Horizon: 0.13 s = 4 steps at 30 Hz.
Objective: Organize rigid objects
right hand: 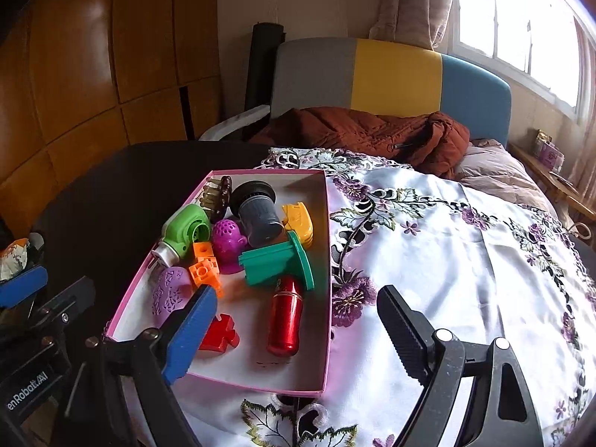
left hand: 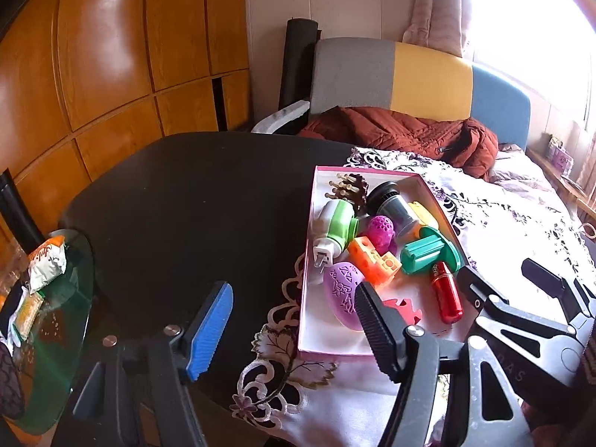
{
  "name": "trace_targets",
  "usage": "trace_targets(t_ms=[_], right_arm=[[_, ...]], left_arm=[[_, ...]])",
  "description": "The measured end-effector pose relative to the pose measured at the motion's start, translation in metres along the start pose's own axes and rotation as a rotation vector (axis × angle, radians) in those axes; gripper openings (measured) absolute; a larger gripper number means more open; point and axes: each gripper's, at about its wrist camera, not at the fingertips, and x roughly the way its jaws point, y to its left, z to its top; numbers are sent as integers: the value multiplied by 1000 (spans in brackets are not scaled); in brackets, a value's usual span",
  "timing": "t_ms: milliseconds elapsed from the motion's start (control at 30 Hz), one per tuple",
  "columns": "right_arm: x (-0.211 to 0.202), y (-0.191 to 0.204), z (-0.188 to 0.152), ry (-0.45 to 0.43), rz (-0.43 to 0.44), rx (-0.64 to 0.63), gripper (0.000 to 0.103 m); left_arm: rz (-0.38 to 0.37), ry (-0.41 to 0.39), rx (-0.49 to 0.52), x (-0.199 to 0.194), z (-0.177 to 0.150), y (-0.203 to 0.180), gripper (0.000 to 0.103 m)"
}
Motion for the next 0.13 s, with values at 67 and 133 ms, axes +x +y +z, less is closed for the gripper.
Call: trace_targets(t_ms=[67, 133], right_arm=[[0, 1, 0, -2, 1, -3, 88], [-1, 1, 0, -8, -1, -4, 88]], left_arm=[[1, -6, 0, 0, 0, 0, 69], [-15, 2, -3, 0, 1, 1, 69]])
